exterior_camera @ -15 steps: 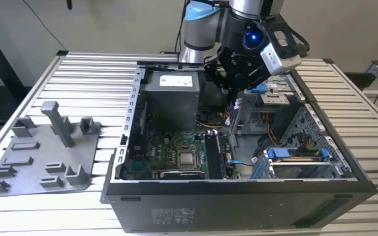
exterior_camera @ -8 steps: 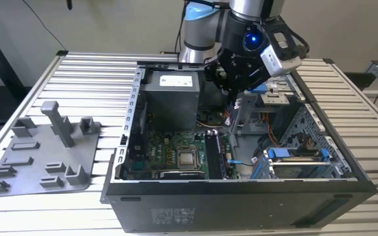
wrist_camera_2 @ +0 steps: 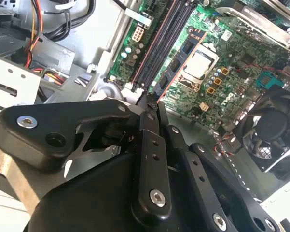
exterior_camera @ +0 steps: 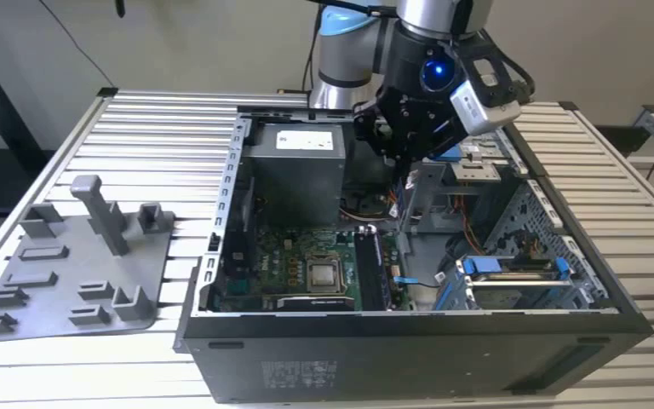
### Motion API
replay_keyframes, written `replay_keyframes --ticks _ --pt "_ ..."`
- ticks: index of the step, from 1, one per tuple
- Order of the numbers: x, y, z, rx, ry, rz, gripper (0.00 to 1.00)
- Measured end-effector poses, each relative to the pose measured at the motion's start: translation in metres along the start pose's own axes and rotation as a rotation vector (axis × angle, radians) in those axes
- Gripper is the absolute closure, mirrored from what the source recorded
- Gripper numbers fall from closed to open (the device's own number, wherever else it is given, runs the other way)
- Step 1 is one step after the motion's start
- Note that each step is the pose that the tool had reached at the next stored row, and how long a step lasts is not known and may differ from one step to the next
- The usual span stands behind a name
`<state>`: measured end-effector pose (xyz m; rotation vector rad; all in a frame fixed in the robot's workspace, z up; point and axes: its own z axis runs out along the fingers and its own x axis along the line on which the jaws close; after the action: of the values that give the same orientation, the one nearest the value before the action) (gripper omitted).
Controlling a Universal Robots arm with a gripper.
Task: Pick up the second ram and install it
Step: 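Insert the second ram into the second slot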
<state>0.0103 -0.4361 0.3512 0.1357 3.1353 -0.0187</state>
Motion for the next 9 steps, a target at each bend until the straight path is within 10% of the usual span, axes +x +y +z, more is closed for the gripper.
replay_keyframes --ticks 9 --pt "-0.0005 -0.0007 0.0026 0.0 0.0 0.0 0.86"
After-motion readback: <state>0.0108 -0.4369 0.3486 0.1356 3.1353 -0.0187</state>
